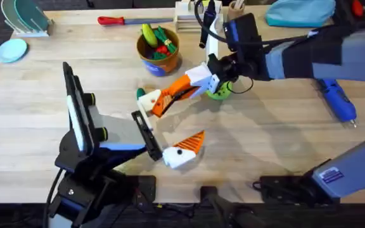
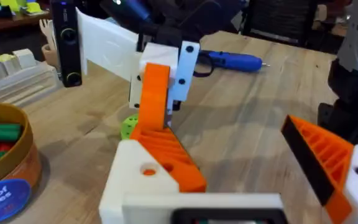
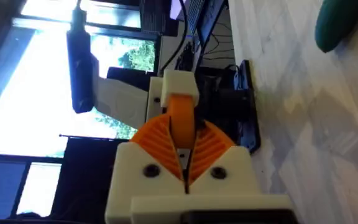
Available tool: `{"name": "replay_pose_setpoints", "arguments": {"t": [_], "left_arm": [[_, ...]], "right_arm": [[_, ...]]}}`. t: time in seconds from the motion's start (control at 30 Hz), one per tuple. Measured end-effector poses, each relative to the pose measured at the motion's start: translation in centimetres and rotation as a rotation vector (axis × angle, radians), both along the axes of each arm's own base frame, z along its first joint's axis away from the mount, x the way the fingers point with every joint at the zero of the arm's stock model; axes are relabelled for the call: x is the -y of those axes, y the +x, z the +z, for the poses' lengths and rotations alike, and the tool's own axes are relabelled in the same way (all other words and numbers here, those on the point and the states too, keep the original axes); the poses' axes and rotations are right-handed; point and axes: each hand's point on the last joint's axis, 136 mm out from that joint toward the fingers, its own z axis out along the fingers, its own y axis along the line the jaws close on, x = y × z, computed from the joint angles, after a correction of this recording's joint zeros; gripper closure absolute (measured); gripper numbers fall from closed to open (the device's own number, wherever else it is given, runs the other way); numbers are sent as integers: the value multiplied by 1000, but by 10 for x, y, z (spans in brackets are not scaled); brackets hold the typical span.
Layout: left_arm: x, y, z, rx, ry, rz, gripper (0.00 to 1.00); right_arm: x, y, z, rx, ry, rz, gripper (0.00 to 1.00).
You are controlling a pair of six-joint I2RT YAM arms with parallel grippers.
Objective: Pick up the gripper from the table and insert it into the empty holder that is missing its gripper. Then pick up a screw, insert it into the mounting hole, and use the screwdriver to tighten it. Finally, clean up the table by picking up the vegetable and placing it into the bucket.
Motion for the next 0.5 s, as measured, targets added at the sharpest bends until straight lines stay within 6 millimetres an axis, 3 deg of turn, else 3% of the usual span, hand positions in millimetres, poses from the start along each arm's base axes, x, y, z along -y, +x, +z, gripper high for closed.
{"name": "replay_pose_setpoints", "arguments": {"t": [0.5], "left_arm": [[0,1,0,0,0,5,8]], "right_arm": [[-1,2,-1,-17,-17,-10,992]]}}
